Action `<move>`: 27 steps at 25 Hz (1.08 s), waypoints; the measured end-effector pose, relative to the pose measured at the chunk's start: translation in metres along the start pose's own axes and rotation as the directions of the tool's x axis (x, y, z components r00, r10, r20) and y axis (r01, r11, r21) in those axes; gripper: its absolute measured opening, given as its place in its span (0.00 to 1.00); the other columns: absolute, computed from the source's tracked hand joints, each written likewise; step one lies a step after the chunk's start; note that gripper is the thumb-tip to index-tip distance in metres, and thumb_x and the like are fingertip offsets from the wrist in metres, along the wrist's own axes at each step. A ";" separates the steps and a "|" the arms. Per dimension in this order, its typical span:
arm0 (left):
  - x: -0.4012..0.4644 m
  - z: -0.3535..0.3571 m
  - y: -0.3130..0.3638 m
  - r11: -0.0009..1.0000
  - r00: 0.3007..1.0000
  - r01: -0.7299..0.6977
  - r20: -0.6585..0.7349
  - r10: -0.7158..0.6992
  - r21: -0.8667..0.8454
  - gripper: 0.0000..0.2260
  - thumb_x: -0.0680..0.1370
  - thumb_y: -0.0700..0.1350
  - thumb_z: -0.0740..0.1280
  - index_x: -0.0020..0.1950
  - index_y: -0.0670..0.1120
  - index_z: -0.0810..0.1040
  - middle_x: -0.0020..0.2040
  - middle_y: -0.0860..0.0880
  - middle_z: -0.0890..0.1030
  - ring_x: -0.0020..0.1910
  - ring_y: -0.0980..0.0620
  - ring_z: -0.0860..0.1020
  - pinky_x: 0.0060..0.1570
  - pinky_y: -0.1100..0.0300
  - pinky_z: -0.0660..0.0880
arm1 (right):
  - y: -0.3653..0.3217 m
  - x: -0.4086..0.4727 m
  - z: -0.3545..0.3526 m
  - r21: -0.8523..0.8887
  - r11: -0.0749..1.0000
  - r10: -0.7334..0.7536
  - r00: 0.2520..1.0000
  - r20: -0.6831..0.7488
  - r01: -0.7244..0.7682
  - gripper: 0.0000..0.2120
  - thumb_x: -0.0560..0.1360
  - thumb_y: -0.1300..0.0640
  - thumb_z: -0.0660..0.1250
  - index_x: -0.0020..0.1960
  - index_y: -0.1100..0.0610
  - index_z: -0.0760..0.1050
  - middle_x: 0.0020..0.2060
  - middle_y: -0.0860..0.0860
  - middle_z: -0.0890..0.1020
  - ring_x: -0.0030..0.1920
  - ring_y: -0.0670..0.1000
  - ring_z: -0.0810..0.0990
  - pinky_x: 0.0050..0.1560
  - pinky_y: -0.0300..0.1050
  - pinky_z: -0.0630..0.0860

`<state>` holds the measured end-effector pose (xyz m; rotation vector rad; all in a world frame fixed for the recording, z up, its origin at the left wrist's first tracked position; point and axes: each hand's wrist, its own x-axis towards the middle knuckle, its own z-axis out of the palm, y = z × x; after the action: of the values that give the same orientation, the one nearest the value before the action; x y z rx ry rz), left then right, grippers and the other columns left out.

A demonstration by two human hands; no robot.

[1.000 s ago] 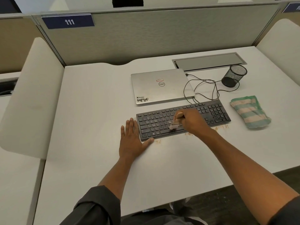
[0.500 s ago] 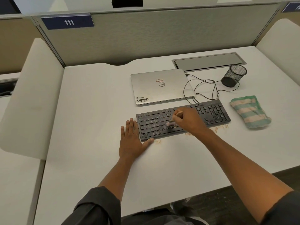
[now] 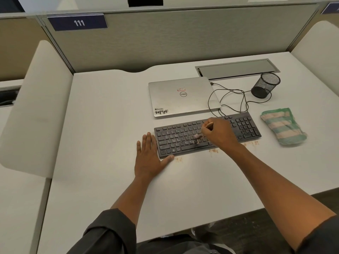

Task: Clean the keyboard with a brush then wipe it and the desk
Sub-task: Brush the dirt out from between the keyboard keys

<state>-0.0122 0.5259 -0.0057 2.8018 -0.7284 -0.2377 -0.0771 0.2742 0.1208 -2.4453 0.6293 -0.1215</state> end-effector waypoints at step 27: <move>0.000 0.001 0.000 1.000 1.000 0.005 -0.001 -0.005 -0.008 0.53 0.73 0.79 0.49 0.83 0.41 0.41 0.83 0.44 0.42 0.82 0.49 0.37 0.80 0.48 0.37 | -0.015 0.004 0.018 0.128 0.989 0.072 0.997 -0.010 -0.070 0.04 0.77 0.56 0.69 0.47 0.55 0.81 0.39 0.48 0.81 0.40 0.46 0.79 0.34 0.32 0.70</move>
<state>-0.0127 0.5255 -0.0061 2.7959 -0.7189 -0.2399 -0.0631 0.2921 0.1145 -2.2985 0.6933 -0.1467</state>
